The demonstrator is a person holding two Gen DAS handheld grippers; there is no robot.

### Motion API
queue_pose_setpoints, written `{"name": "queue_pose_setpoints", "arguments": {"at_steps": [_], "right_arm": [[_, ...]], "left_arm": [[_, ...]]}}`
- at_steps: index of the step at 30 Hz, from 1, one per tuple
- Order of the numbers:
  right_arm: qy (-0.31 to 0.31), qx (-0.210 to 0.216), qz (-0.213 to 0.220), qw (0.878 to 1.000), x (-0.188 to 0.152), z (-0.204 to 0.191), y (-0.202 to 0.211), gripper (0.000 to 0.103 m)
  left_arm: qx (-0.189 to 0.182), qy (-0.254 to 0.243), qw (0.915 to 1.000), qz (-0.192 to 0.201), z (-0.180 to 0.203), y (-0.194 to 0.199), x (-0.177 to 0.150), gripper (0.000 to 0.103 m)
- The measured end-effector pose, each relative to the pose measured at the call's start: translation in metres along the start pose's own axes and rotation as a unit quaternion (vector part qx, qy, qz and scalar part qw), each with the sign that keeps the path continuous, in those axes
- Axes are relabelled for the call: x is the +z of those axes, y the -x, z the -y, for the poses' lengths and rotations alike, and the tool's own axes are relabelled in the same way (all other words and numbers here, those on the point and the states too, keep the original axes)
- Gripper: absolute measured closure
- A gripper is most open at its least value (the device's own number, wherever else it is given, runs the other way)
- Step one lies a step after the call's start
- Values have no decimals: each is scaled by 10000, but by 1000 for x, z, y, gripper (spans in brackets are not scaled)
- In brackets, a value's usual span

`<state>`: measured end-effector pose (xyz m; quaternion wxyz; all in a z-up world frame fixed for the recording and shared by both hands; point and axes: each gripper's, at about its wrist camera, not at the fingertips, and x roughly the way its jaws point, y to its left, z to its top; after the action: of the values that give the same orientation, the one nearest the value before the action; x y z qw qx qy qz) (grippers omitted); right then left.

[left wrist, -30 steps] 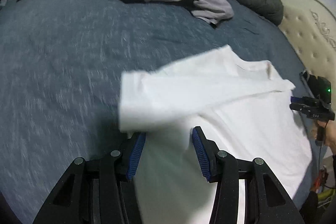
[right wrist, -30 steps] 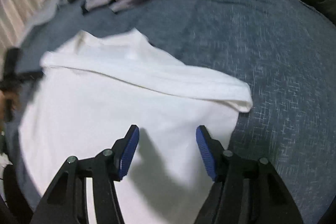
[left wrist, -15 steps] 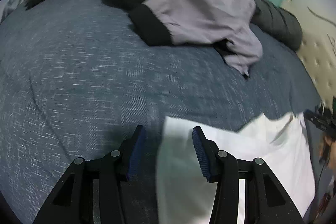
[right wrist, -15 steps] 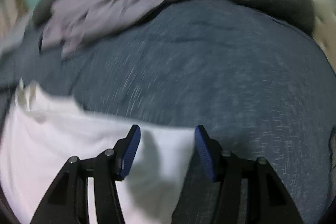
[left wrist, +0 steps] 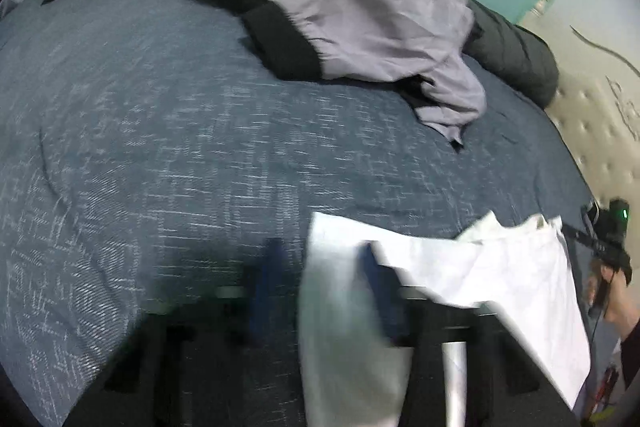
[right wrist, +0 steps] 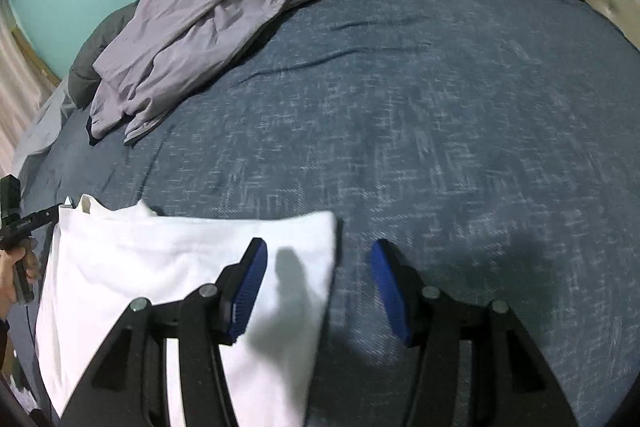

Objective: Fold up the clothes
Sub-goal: 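Grasp the folded shirt edge with both grippers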

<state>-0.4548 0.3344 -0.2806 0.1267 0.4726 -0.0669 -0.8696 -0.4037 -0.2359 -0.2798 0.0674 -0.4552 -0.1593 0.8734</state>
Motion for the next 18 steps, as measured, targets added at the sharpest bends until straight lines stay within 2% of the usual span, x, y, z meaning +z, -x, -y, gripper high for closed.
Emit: {"name": "queue_pose_setpoints", "arguments": {"at_steps": [1, 2, 3, 4, 7, 11, 15, 18], "right_arm": [[89, 42, -10, 10000, -1, -3, -1, 59], [154, 79, -58, 9998, 0, -6, -3, 69], [192, 57, -115, 9997, 1, -8, -7, 85], [223, 25, -162, 9996, 0, -10, -8, 93], [217, 20, -127, 9997, -1, -10, -1, 99], [131, -104, 348, 9993, 6, -3, 30, 99], [133, -260, 712, 9970, 13, -4, 52, 100], [-25, -373, 655, 9972, 17, -4, 47, 100]], "left_arm": [[28, -88, 10000, -34, 3, -2, -2, 93], [16, -105, 9999, -42, 4, -2, -3, 96], [3, -123, 9999, -51, 4, -2, -4, 98], [-9, -140, 9999, -59, 5, -3, -5, 98], [119, -162, 9997, 118, 3, 10, -5, 99], [101, 36, 9982, 593, -6, 44, 4, 99], [254, -7, 9979, 599, -8, 54, 8, 99], [280, 153, 9981, 523, -13, 47, 12, 99]]}}
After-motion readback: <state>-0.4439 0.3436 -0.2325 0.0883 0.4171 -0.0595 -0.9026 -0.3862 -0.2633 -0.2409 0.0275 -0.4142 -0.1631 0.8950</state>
